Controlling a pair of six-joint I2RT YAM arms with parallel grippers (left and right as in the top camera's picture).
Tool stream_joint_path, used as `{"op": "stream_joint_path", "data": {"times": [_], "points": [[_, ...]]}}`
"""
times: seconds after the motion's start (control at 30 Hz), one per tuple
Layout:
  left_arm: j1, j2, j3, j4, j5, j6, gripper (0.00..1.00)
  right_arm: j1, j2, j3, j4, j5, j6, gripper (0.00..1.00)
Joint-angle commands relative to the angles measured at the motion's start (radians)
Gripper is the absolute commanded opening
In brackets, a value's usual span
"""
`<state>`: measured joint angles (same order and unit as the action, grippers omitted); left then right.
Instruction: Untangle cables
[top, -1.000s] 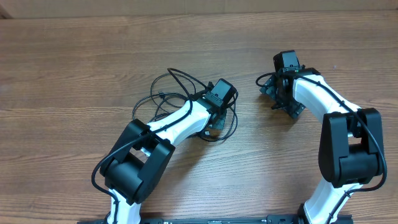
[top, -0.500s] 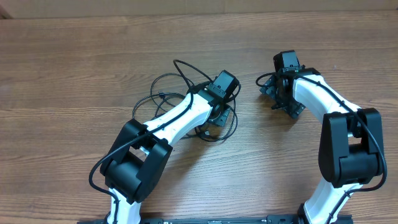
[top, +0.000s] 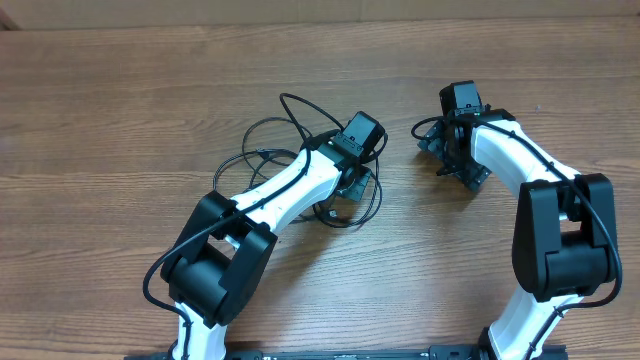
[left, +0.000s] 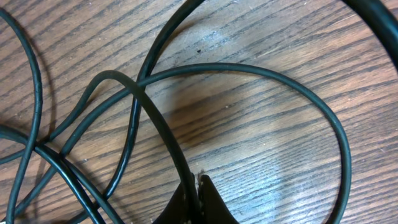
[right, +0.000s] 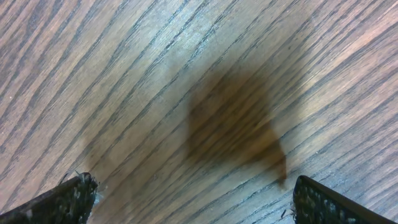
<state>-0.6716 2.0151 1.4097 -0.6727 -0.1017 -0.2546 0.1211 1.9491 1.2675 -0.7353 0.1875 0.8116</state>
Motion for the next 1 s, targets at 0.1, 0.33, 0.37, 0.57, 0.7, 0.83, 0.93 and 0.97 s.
{"op": "stream_joint_path", "data": {"times": [0.1,0.33,0.37,0.57,0.7,0.83,0.93,0.97], "points": [[0.007,0.012,0.013,0.003,-0.001,0.008,0.04,-0.001,-0.011,-0.005,0.002,0.007,0.003,1.0],[0.003,0.012,0.013,0.0,0.0,0.008,0.04,-0.001,-0.011,-0.005,0.002,0.007,0.003,1.0],[0.003,0.012,0.013,-0.001,0.003,0.008,0.04,-0.001,-0.011,-0.005,0.002,0.007,0.003,1.0],[0.003,0.012,0.013,-0.007,0.002,0.008,0.04,-0.001,-0.011,-0.005,0.002,0.007,0.003,1.0],[0.003,0.012,0.013,-0.007,0.002,0.008,0.04,-0.001,-0.011,-0.005,0.002,0.007,0.003,1.0],[0.004,0.012,0.013,-0.009,0.002,0.008,0.04,-0.001,-0.011,-0.005,0.002,0.007,0.003,1.0],[0.003,0.012,0.013,-0.014,0.002,0.008,0.04,-0.001,-0.011,-0.005,0.002,0.007,0.003,1.0],[0.003,0.012,0.013,-0.014,0.001,0.008,0.04,-0.001,-0.011,-0.005,0.002,0.007,0.003,1.0]]}}
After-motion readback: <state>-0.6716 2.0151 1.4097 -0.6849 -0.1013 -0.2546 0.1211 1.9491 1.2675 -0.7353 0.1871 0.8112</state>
